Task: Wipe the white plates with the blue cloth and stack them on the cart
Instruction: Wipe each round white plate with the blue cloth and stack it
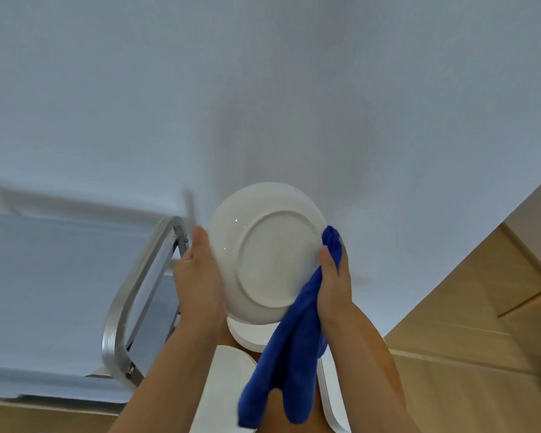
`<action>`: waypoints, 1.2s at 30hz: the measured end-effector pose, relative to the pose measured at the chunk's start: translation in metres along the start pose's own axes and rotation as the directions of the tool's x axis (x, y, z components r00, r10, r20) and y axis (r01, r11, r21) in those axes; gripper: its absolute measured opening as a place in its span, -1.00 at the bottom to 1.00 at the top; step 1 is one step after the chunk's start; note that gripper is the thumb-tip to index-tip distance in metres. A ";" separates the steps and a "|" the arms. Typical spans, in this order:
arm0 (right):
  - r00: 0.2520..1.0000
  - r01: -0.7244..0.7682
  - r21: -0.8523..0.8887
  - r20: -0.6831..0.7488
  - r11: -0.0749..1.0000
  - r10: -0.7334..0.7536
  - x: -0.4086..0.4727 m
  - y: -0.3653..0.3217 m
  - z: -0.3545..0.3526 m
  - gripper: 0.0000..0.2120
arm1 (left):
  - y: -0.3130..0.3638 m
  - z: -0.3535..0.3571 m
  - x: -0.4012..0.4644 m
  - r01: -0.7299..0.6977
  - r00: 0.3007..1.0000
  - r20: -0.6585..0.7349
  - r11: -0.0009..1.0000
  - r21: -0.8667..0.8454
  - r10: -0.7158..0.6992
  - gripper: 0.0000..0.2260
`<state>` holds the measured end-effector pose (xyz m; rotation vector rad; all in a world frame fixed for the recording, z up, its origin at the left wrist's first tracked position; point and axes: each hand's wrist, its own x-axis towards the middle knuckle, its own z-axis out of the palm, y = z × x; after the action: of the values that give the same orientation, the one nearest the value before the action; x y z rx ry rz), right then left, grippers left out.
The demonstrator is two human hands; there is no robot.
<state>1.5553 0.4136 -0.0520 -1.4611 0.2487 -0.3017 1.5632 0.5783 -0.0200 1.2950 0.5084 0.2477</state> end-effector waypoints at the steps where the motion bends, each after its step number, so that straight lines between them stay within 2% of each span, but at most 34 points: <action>1: 0.999 -0.010 0.013 -0.035 1.000 0.011 0.001 0.000 0.001 -0.57 | -0.003 0.003 -0.004 0.030 0.999 -0.008 0.998 -0.049 -0.031 -0.64; 4: 0.988 -0.060 0.082 -0.136 0.995 0.070 -0.002 0.003 0.008 -0.55 | -0.005 0.012 -0.011 0.050 0.998 -0.023 0.988 -0.148 -0.054 -0.63; 7: 0.973 -0.066 0.130 -0.212 0.989 0.092 -0.014 0.017 0.020 -0.58 | -0.004 0.029 -0.015 0.105 0.994 0.010 0.983 -0.151 -0.104 -0.64; 9: 0.972 -0.101 0.144 -0.198 0.984 0.128 -0.015 0.017 0.016 -0.67 | -0.003 0.035 -0.022 0.099 0.991 0.107 0.987 -0.124 -0.086 -0.61; 10: 0.974 -0.131 0.169 -0.159 0.977 0.159 -0.012 0.015 0.008 -0.68 | -0.005 0.032 -0.023 0.083 0.977 0.204 0.992 -0.096 -0.062 -0.54; 11: 0.978 -0.169 0.196 -0.090 0.966 0.189 -0.009 0.012 -0.003 -0.65 | -0.004 0.025 -0.020 0.085 0.933 0.354 0.994 -0.067 -0.056 -0.43; 12: 0.979 -0.198 0.207 -0.003 0.958 0.203 -0.006 0.009 -0.016 -0.59 | 0.001 0.015 -0.013 0.124 0.840 0.536 0.991 -0.039 -0.084 -0.29; 13: 0.976 -0.216 0.190 0.075 0.958 0.205 -0.003 0.005 -0.027 -0.54 | 0.011 0.003 -0.004 0.183 0.704 0.699 0.983 -0.003 -0.129 -0.16; 14: 0.969 -0.228 0.159 0.132 0.960 0.209 -0.001 0.000 -0.036 -0.52 | 0.022 -0.006 0.005 0.254 0.570 0.804 0.967 0.027 -0.172 -0.10; 15: 0.961 -0.241 0.125 0.170 0.963 0.218 -0.001 -0.003 -0.040 -0.53 | 0.029 -0.011 0.014 0.317 0.492 0.846 0.947 0.049 -0.208 -0.12; 16: 0.955 -0.248 0.095 0.190 0.964 0.227 0.000 -0.004 -0.042 -0.55 | 0.032 -0.013 0.019 0.367 0.480 0.843 0.928 0.058 -0.242 -0.21; 19: 0.960 -0.253 0.015 0.130 0.967 0.249 -0.002 0.000 -0.035 -0.67 | 0.024 -0.009 0.014 0.416 0.581 0.762 0.909 0.024 -0.286 -0.58; 21: 0.960 -0.261 -0.016 0.103 0.965 0.261 -0.005 0.003 -0.026 -0.69 | 0.016 -0.001 0.004 0.392 0.617 0.738 0.920 0.016 -0.275 -0.59; 23: 0.948 -0.299 -0.036 0.104 0.954 0.301 -0.013 0.006 -0.012 -0.59 | 0.006 0.007 -0.004 0.332 0.663 0.703 0.943 0.031 -0.256 -0.55; 25: 0.949 -0.300 -0.063 0.079 0.952 0.305 -0.024 0.007 0.003 -0.56 | -0.006 0.015 -0.016 0.260 0.694 0.681 0.963 0.066 -0.234 -0.68; 27: 0.962 -0.266 -0.073 0.042 0.961 0.270 -0.037 0.005 0.014 -0.63 | -0.019 0.020 -0.027 0.209 0.708 0.670 0.973 0.102 -0.222 -0.83; 31: 0.970 -0.240 -0.089 0.012 0.967 0.242 -0.046 -0.006 0.014 -0.84 | -0.029 0.023 -0.039 0.158 0.738 0.644 0.979 0.127 -0.202 -0.69; 34: 0.966 -0.258 -0.080 -0.005 0.963 0.259 -0.034 -0.015 -0.002 -0.77 | -0.029 0.018 -0.038 0.202 0.726 0.640 0.968 0.150 -0.251 -0.66; 36: 0.939 -0.325 0.022 -0.115 0.946 0.325 -0.021 -0.019 -0.013 -0.76 | -0.027 0.011 -0.033 0.220 0.697 0.667 0.964 0.151 -0.264 -0.44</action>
<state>1.5303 0.4071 -0.0345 -1.3749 0.5784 -0.1186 1.5366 0.5471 -0.0365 1.2546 0.0385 -0.4754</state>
